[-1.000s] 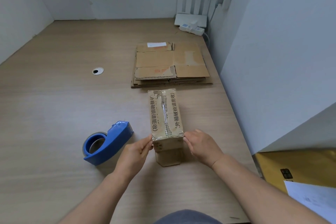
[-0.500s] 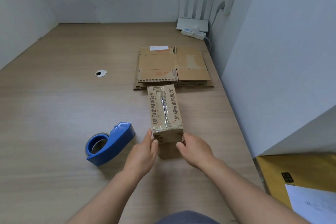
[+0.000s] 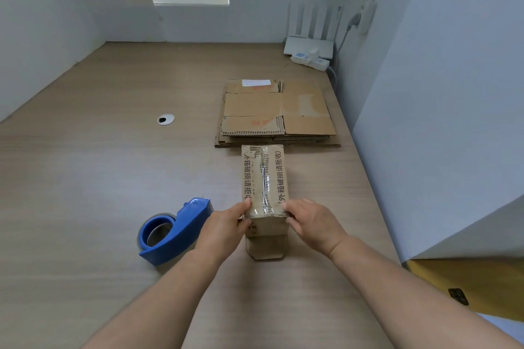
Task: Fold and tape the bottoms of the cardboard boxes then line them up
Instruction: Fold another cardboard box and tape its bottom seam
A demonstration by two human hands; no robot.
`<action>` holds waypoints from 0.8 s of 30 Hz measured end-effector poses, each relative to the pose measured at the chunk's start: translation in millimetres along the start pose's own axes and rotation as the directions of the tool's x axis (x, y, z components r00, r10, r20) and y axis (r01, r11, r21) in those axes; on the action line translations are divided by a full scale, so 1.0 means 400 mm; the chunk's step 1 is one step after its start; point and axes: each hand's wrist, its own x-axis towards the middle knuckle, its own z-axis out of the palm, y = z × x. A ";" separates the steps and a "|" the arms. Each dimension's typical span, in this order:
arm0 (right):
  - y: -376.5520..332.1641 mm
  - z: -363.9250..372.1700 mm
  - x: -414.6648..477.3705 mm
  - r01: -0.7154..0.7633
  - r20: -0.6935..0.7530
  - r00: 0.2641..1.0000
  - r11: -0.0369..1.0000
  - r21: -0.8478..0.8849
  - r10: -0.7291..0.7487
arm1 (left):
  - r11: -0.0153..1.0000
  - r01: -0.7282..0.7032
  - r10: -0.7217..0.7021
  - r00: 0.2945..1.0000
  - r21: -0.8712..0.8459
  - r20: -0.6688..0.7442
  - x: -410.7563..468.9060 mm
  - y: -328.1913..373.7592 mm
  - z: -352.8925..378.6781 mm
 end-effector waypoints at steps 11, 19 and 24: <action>-0.119 -0.039 -0.009 -0.427 0.047 0.896 0.887 -0.177 0.441 | 0.971 0.005 0.036 0.985 -0.238 0.169 -0.044 0.027 0.001; -0.094 -0.064 0.010 -0.511 0.123 0.837 0.842 -0.175 0.533 | 0.977 0.034 -0.029 0.999 -0.212 0.026 -0.036 0.019 -0.023; -0.010 -0.104 -0.017 -0.474 0.326 0.809 0.871 -0.130 0.489 | 0.980 0.008 -0.033 0.992 -0.198 -0.122 -0.002 0.019 -0.037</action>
